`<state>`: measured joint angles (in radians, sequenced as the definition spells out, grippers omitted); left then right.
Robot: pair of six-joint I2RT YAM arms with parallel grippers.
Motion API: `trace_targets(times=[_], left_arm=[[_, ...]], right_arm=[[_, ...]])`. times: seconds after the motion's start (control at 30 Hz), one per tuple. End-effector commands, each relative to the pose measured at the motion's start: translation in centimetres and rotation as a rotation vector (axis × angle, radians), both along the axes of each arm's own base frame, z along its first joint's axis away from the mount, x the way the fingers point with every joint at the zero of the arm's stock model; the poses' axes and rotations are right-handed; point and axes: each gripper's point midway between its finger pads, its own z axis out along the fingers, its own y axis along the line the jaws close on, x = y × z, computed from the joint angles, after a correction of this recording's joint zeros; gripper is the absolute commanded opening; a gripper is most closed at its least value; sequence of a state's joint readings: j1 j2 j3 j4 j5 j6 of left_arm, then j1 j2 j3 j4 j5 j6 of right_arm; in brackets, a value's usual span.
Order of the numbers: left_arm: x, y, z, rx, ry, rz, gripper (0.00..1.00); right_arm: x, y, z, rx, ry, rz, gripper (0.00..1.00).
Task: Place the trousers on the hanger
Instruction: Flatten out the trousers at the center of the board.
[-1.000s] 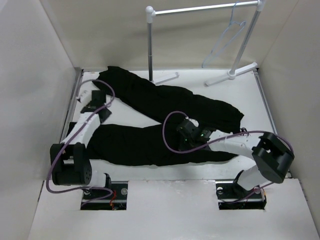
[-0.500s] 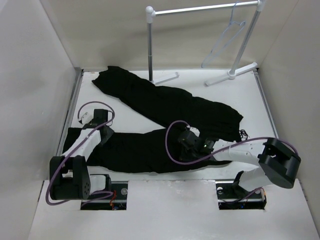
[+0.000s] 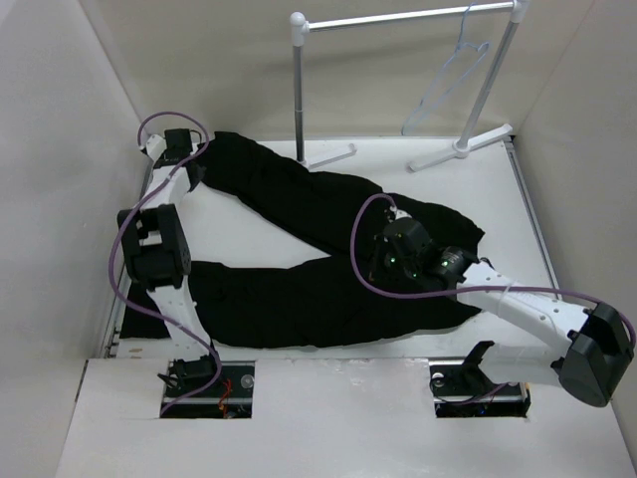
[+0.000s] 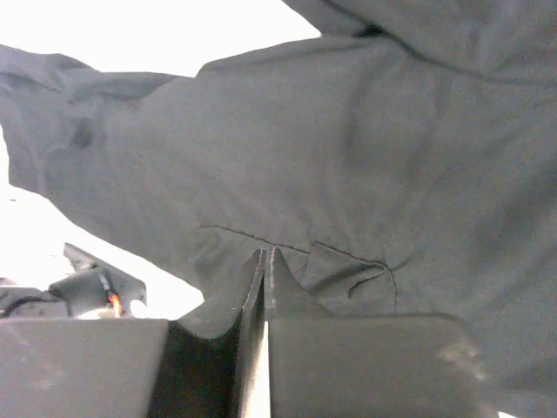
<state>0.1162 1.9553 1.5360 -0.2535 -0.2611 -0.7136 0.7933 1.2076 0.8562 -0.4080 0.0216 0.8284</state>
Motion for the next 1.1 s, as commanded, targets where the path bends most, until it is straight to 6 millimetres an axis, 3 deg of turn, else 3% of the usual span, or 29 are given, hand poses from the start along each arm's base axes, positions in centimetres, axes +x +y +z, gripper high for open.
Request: trace_targets(times=[0.0,0.13,0.27,0.43,0.5,0.57,0.63,0.73,0.93,1.07], left_arm=[[3.3,1.0,-0.3,0.002,-0.018,-0.036,0.11],[6.5,0.8,-1.3,-0.029,-0.074,-0.072,0.3],[8.8,0.7,-2.4,-0.046,-0.099,-0.094,0.4],[9.6,0.2,-5.1,-0.065,-0.07,-0.107,0.41],[9.7,0.2,-6.4,-0.07,-0.049,-0.105,0.41],[9.5,0.3,-7.4,-0.075,-0.031,-0.096,0.31],[9.0,0.7,-7.7,-0.074,-0.026,-0.071,0.18],[7.6,1.8,-6.0,-0.048,-0.034,-0.036,0.06],[1.4,3.4,-3.0,0.011,-0.048,0.059,0.02],[-4.3,4.1,-3.9,0.025,0.01,0.142,0.02]], right_arm=[[0.6,-0.5,2.2,0.027,-0.025,0.021,0.03],[1.1,-1.4,2.8,0.038,-0.028,-0.001,0.07],[0.6,-1.8,1.8,0.028,-0.002,-0.002,0.09],[0.3,-2.2,0.7,0.013,0.022,-0.027,0.1],[0.5,-2.9,0.3,0.006,0.018,-0.054,0.16],[1.5,-4.4,0.1,-0.007,0.011,-0.119,0.25],[2.8,-6.1,0.1,-0.003,-0.004,-0.186,0.37],[5.3,-9.3,0.2,0.005,-0.017,-0.318,0.49],[9.6,-13.9,-0.6,0.016,-0.027,-0.512,0.56],[10.4,-15.5,-2.0,-0.013,-0.001,-0.59,0.66]])
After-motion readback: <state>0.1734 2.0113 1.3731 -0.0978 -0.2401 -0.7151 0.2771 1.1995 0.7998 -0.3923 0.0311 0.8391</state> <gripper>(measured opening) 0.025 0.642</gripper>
